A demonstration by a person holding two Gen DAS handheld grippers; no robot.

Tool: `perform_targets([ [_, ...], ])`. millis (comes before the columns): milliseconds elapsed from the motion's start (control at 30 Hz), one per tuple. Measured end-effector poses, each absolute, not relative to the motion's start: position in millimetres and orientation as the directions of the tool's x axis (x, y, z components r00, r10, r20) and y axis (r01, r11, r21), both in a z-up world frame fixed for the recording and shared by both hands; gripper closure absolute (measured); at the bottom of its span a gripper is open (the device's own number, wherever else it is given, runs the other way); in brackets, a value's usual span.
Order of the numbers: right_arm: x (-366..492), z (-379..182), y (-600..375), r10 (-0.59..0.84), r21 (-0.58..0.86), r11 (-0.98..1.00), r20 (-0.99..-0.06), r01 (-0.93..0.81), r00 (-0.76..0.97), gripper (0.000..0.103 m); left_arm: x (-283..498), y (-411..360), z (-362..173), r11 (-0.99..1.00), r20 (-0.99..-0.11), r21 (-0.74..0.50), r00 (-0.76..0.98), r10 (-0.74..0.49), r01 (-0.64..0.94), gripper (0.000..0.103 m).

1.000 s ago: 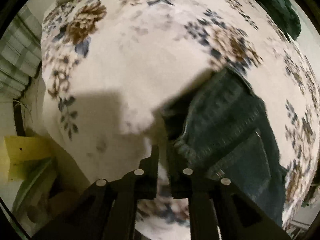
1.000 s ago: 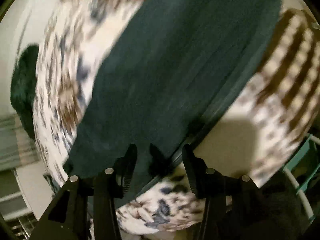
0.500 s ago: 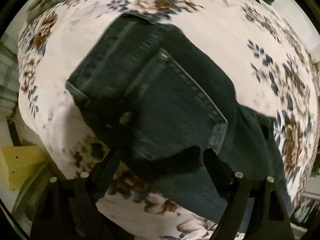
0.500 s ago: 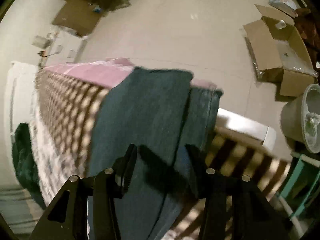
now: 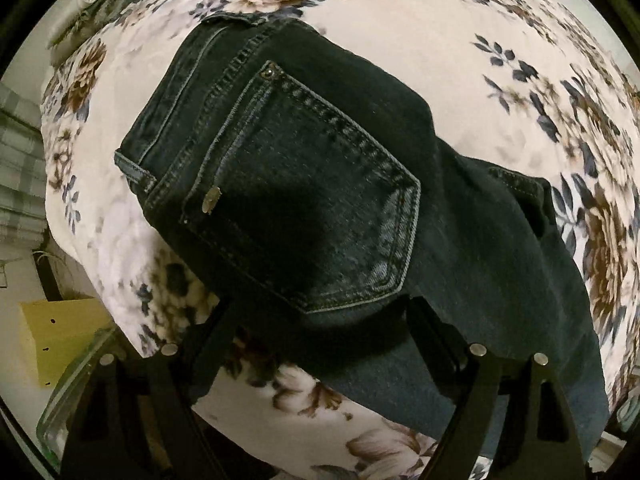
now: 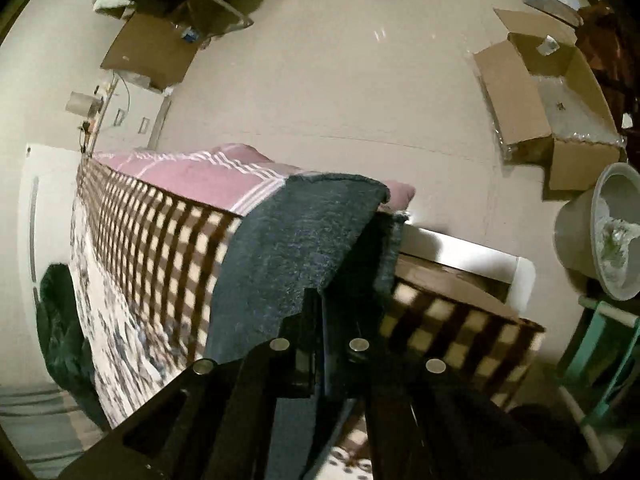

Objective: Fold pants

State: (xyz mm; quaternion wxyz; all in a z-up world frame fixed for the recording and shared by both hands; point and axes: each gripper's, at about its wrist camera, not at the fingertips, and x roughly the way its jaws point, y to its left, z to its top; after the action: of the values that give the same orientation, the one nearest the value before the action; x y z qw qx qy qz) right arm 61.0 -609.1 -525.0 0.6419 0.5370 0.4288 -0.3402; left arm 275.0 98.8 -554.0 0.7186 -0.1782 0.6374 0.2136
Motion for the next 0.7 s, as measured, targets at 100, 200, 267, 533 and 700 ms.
perform_targets([
  [100,52.1,-542.8,-611.0,0.046,0.333,0.195,-0.942,0.922,0.331,0.101,274.4,93.3,-555.4,0.847,-0.993,0.021,0.09,0.081,-0.531,0.018],
  [200,46.7,-558.6,-610.3,0.053,0.29,0.198,-0.957,0.936,0.285,0.101,269.3,89.5,-555.5,0.846,-0.993,0.022,0.088,0.082,-0.532,0.018],
  [267,48.2,-561.8,-610.2,0.073,0.295,0.222,-0.956,0.929,0.286,0.1,265.7,90.8,-555.8,0.848,-0.992,0.028,0.091,0.089,-0.529,0.018],
  [533,79.1,-522.6,-562.5,0.131,0.261,0.434,-0.965,0.862,0.226,0.048,264.7,95.9,-523.8,0.861,-0.979,0.054,0.141,0.144,-0.507,0.018],
  [700,145.4,-490.5,-459.8,0.177,0.286,0.699,-0.957,0.655,0.229,0.025,278.7,88.2,-506.4,0.892,-0.96,0.108,0.187,0.208,-0.439,0.015],
])
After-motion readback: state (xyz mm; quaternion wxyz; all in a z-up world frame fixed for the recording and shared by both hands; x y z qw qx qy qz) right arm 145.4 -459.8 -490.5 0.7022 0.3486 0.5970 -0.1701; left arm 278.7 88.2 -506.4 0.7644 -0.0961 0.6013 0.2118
